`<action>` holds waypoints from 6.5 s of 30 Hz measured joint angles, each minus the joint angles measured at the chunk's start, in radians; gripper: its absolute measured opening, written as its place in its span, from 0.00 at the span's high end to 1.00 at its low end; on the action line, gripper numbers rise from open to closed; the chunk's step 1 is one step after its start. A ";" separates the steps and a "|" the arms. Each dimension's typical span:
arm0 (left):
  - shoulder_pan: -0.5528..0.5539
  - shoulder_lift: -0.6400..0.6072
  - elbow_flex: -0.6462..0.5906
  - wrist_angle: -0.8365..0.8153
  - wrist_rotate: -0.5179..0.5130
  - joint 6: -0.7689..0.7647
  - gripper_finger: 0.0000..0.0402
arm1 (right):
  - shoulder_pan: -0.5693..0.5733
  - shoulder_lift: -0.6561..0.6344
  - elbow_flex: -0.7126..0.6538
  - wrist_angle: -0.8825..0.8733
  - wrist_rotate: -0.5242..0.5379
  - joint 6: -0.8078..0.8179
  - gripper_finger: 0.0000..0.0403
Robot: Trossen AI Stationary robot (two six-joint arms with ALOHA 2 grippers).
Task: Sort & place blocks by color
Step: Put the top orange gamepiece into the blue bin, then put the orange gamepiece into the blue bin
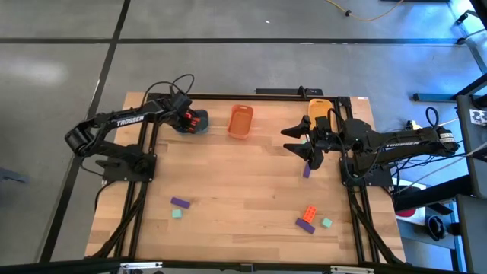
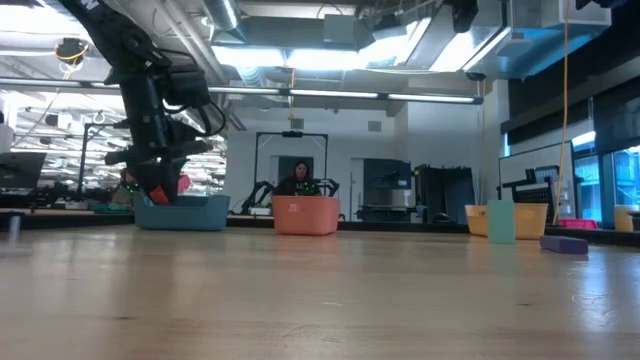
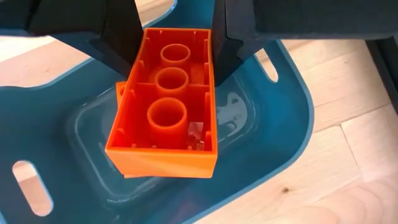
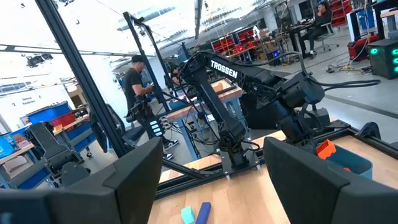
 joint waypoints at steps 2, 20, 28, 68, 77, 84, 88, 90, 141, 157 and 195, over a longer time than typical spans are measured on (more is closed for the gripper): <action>0.000 0.000 0.000 0.000 0.000 0.000 0.69 | 0.000 0.000 0.000 0.000 0.000 0.000 0.30; 0.002 0.000 0.015 -0.004 -0.021 -0.016 0.51 | 0.000 0.000 0.000 0.000 0.000 0.000 0.30; 0.037 -0.061 0.217 0.008 0.122 0.036 0.51 | 0.000 0.000 0.000 0.000 0.000 -0.003 0.30; -0.845 -0.648 -0.021 0.685 -0.048 0.179 0.51 | 0.000 0.000 0.000 0.000 0.000 -0.008 0.30; -0.845 -0.650 -0.021 0.690 -0.048 0.179 0.51 | 0.000 0.000 0.000 0.000 0.000 -0.005 0.30; -0.845 -0.649 -0.021 0.689 -0.055 0.179 0.51 | 0.000 0.000 0.000 -0.002 -0.001 0.129 0.30; -0.845 -0.649 -0.021 0.689 -0.064 0.179 0.51 | 0.000 -0.002 0.020 -0.174 -0.064 0.490 0.30; -0.845 -0.649 -0.021 0.689 -0.079 0.179 0.51 | 0.014 0.002 0.039 -0.338 -0.142 0.657 0.30; -0.844 -0.714 -0.020 0.714 -0.105 0.194 0.51 | 0.563 0.589 0.045 -0.963 -0.158 1.928 0.30; -0.845 -0.714 -0.020 0.714 -0.127 0.194 0.51 | 0.563 0.589 0.043 -0.961 -0.177 1.922 0.50; -0.844 -0.644 -0.020 0.704 -0.144 -0.059 0.51 | 0.032 0.278 0.058 -0.137 0.108 0.402 0.66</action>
